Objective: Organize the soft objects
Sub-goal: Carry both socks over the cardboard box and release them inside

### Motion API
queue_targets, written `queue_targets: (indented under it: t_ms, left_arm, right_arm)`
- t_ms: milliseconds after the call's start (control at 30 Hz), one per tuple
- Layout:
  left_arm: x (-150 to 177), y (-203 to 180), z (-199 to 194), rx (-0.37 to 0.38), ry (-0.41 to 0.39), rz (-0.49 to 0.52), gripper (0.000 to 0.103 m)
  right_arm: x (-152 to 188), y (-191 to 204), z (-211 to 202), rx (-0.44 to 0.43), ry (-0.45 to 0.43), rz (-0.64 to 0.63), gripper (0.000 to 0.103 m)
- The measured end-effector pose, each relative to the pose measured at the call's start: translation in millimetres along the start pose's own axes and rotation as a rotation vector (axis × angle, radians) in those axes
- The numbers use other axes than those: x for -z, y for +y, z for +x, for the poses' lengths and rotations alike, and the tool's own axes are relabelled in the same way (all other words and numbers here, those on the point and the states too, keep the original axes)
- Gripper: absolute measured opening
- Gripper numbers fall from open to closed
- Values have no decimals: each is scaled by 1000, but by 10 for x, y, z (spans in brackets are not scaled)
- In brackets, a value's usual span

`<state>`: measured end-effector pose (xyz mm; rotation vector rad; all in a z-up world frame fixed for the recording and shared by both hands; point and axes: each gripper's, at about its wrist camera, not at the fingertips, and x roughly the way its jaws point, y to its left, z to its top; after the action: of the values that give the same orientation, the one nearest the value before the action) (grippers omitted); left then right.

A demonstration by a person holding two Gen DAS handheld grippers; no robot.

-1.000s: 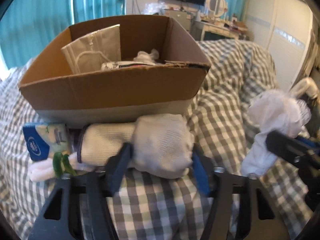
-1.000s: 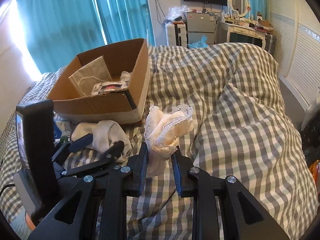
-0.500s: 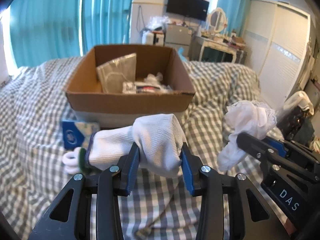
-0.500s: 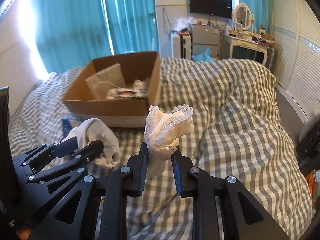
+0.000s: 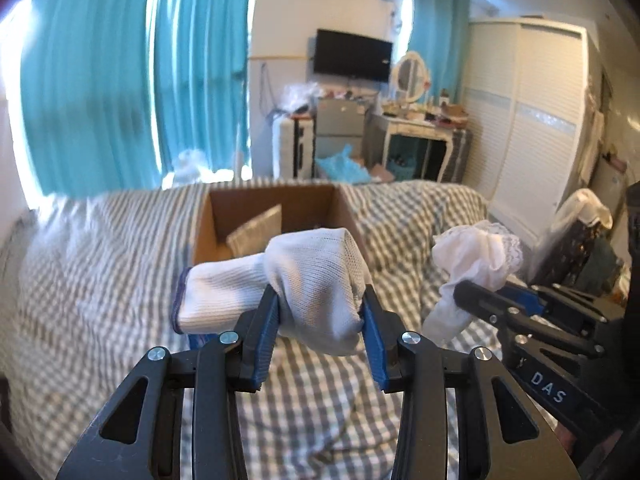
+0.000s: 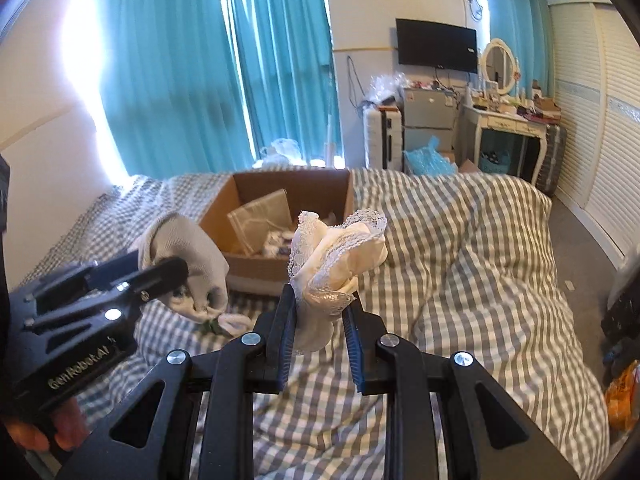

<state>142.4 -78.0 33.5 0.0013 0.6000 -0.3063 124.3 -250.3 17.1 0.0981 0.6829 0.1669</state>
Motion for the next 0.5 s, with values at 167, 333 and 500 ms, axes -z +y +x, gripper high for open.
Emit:
queue_targets:
  t_ms: [167, 333, 500]
  left_arm:
    - [-376, 137, 30, 19, -29, 26, 38]
    - [-730, 350, 358, -38, -33, 47, 38]
    - [-927, 544, 831, -88, -13, 84, 38]
  right_arm:
    - [-274, -28, 86, -36, -23, -7, 22]
    - [-599, -83, 365, -56, -40, -26, 23]
    - [-856, -109, 823, -74, -20, -72, 23]
